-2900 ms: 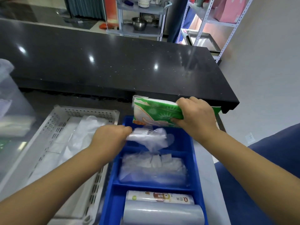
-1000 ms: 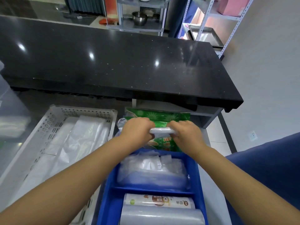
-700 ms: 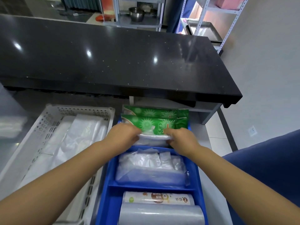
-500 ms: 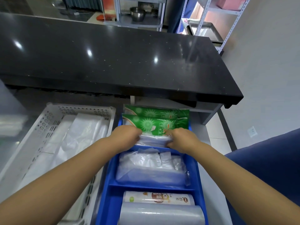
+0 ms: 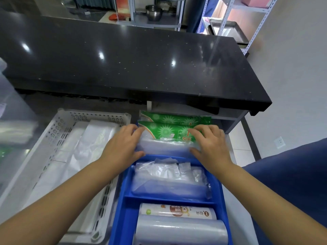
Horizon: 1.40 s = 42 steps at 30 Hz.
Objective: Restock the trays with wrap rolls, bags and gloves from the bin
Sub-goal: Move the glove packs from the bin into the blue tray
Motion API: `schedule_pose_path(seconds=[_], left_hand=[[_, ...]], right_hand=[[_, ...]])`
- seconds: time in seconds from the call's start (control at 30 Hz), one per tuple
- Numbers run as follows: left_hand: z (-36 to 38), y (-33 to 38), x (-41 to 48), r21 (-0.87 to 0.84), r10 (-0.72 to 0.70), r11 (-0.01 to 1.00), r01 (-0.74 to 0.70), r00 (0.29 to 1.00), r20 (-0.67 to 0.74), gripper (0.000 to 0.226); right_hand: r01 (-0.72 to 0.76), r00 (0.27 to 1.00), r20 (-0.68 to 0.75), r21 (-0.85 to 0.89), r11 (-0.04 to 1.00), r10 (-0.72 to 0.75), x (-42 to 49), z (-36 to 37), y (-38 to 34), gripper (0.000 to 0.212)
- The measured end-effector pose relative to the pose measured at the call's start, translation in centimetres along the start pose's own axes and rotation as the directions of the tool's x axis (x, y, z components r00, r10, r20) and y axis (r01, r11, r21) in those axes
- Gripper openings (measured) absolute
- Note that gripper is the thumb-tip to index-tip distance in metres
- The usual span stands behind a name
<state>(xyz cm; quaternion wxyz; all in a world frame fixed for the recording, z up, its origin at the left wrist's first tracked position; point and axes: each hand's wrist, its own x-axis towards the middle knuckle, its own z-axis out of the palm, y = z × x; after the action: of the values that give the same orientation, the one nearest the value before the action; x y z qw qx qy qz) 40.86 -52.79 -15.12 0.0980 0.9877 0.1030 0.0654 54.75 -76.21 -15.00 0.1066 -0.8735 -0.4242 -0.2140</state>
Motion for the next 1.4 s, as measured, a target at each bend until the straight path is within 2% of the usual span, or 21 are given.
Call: schedule_pose_path(seconds=[0.13,0.27,0.33,0.4,0.47,0.57,0.63,0.67,0.73,0.83,0.9,1.0,1.07,1.13,1.2,1.4], left_hand=[[0.5,0.8,0.5,-0.061,0.013,0.998,-0.012,1.000,0.003,0.054],[0.6,1.4,1.6,-0.030,0.046,0.999,-0.045,0.998,0.035,0.046],[0.6,1.6,2.1,-0.019,0.033,0.999,-0.031,0.996,0.087,0.036],[0.6,1.7,2.7,0.015,0.042,0.999,-0.044,0.992,0.121,0.027],[0.6,1.7,3.3,0.044,0.057,0.997,-0.064,0.988,0.144,0.027],[0.6,1.5,3.9,0.107,0.070,0.989,-0.102,0.960,0.270,0.026],[0.7,1.4,4.2,0.114,0.084,0.985,-0.129,0.938,0.336,0.024],[0.7,1.4,4.3,0.092,0.087,0.988,-0.123,0.940,0.330,0.022],[0.5,1.5,4.5,0.106,0.104,0.986,-0.131,0.967,0.232,0.019],[0.7,1.7,4.4,0.208,0.179,0.961,-0.184,0.983,0.042,0.034],[1.0,1.8,4.3,0.149,0.204,0.968,-0.199,0.979,-0.014,0.055],[1.1,2.1,4.6,0.132,0.145,0.979,-0.154,0.987,0.073,0.077],[1.3,2.2,5.0,0.144,0.094,0.983,-0.115,0.985,0.143,0.085],[1.3,2.3,5.2,0.158,0.083,0.982,-0.106,0.986,0.145,0.086],[1.2,2.4,5.5,0.171,0.091,0.979,-0.108,0.990,0.106,0.084],[1.4,2.4,5.5,0.089,0.093,0.991,-0.103,0.989,0.115,0.070]], right_hand=[[-0.026,0.971,-0.239,-0.051,0.998,0.013,-1.4,0.7,-0.4,0.046],[-0.066,0.940,-0.330,0.057,0.996,0.081,-2.6,0.7,-0.6,0.034],[-0.054,0.964,-0.254,0.102,0.993,0.078,-2.3,0.6,-0.5,0.024],[-0.039,0.996,-0.066,0.174,0.984,0.052,-1.6,0.6,-0.6,0.020],[-0.093,0.988,0.139,0.240,0.966,0.061,-1.1,0.6,-0.8,0.016],[-0.134,0.932,0.361,0.238,0.962,0.040,-0.8,1.2,-0.5,0.020],[-0.107,0.869,0.494,0.151,0.983,0.018,-0.2,1.4,-0.3,0.017],[-0.096,0.837,0.546,0.116,0.989,0.018,0.1,1.4,-0.1,0.016],[-0.111,0.797,0.604,0.111,0.988,0.022,0.9,1.5,0.2,0.017],[-0.090,0.785,0.619,0.081,0.993,0.020,1.7,1.6,0.3,0.021],[-0.035,0.810,0.586,0.028,0.999,0.012,1.9,1.7,0.3,0.023],[0.039,0.914,0.406,-0.036,0.999,-0.021,2.0,1.1,0.3,0.025],[0.059,0.953,0.300,-0.045,0.997,-0.043,2.2,0.8,0.6,0.044],[0.071,0.951,0.303,-0.021,0.997,-0.061,2.5,0.7,0.9,0.070],[0.076,0.932,0.356,-0.029,0.997,-0.061,2.8,1.0,1.0,0.081],[0.081,0.914,0.400,-0.016,0.997,-0.068,2.6,2.3,1.1,0.073]])
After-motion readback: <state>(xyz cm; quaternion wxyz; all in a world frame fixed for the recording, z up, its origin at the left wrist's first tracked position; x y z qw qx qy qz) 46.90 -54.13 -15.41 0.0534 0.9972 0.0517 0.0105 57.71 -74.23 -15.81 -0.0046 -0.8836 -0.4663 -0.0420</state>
